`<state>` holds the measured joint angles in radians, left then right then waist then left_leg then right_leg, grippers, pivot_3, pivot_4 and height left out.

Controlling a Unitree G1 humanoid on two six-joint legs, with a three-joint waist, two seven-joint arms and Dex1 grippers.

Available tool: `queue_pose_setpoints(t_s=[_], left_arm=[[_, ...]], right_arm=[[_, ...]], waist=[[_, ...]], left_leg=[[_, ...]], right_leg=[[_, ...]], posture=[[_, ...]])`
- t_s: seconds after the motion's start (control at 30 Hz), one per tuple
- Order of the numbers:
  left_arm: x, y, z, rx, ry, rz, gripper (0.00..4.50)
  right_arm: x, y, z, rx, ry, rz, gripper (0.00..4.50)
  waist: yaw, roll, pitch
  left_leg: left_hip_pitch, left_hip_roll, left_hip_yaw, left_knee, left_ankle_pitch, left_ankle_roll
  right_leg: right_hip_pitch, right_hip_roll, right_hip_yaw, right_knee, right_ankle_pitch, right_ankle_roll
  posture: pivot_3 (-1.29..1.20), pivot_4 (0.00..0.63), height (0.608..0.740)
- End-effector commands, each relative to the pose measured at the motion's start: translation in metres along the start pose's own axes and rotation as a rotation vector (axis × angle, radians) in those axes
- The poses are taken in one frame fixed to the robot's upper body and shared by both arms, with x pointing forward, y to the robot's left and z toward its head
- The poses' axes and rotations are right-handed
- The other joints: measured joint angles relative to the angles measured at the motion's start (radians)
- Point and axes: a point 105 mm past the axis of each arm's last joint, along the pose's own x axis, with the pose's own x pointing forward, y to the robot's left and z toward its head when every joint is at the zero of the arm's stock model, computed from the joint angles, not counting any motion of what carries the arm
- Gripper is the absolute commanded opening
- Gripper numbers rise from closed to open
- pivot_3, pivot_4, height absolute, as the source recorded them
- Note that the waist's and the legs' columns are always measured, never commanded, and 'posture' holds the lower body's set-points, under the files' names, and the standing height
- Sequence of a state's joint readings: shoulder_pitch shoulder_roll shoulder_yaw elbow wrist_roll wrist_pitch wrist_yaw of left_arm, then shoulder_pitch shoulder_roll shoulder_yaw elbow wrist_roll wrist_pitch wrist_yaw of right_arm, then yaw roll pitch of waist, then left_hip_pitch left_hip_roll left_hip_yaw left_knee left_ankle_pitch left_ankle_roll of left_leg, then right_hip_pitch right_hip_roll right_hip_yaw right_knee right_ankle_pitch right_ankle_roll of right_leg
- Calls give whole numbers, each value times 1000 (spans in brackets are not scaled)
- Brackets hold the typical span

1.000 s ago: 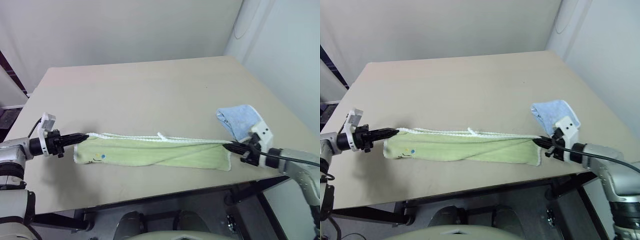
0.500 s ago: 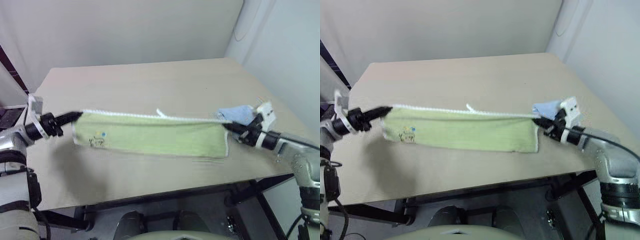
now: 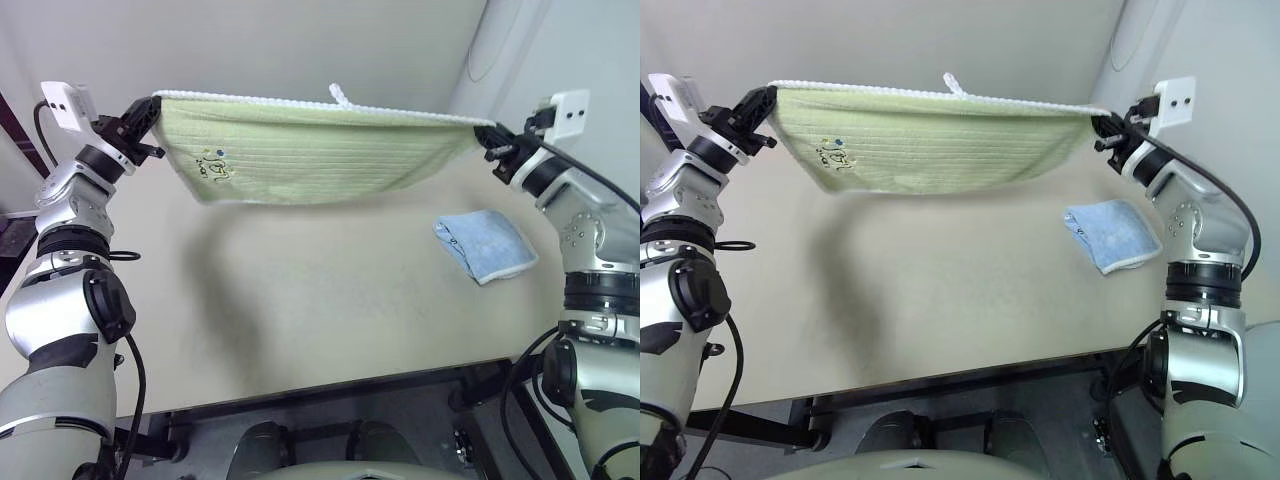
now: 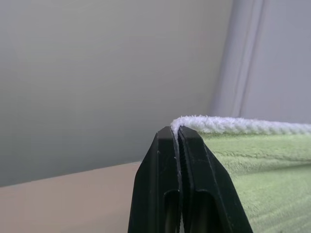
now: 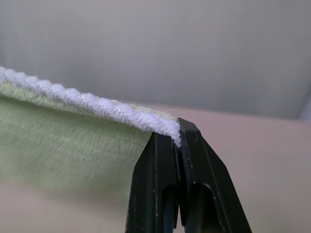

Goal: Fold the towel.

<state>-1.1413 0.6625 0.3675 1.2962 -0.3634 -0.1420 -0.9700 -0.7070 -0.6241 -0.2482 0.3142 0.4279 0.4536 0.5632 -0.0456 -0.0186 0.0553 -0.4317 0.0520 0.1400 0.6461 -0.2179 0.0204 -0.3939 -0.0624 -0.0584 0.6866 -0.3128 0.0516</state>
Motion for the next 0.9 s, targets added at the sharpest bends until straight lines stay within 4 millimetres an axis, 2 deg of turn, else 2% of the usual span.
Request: queue_pose_setpoints(t_s=[0.03, 0.13, 0.23, 0.37, 0.53, 0.73, 0.9], left_arm=[[-12, 0, 1, 25, 37, -83, 13], [-30, -3, -16, -12, 133, -168, 13], [-64, -5, -32, -129, 268, -292, 13], [-101, -2, -42, -189, 395, -347, 13], [-140, -1, -55, -219, 538, -375, 13], [-164, -8, -51, -215, 602, -413, 13], [-184, -9, -51, -209, 684, -423, 13]], right_arm=[[-20, 3, 5, -51, -11, 37, 0], [-45, 14, -8, -54, 36, 105, 0], [-74, 24, -18, -39, 87, 150, 0], [-110, 44, -31, -34, 171, 245, 0], [-137, 49, -44, -26, 257, 247, 0], [-171, 59, -62, -30, 403, 298, 0], [-192, 66, -69, -21, 473, 350, 0]], waist=[[0, 0, 0], [0, 0, 0], [-3, 0, 0], [-7, 0, 0], [-4, 0, 0], [4, -2, -2], [2, 1, -2]], left_leg=[[-2, 0, 0, 0, 0, 0], [-8, 0, 0, 1, 3, -5], [-11, 0, 0, 2, 3, -5], [-10, 0, -1, 4, -1, 1], [-7, 1, -3, 6, -2, -2], [1, -1, -2, 2, -3, -3], [3, -2, -1, -1, -3, -3]], right_leg=[[-2, 0, 0, 0, 0, 0], [-8, 1, -1, 1, 0, 1], [-10, 2, -1, 1, 0, 1], [-9, 1, -1, 2, 0, 0], [-6, -2, -1, -1, -1, -7], [-1, -9, -1, -5, 0, -9], [0, -12, -1, -6, 0, -9]], posture=[[0, 0, 740], [0, 0, 740], [0, 0, 740], [0, 0, 740], [0, 0, 740], [0, 0, 740], [0, 0, 740]])
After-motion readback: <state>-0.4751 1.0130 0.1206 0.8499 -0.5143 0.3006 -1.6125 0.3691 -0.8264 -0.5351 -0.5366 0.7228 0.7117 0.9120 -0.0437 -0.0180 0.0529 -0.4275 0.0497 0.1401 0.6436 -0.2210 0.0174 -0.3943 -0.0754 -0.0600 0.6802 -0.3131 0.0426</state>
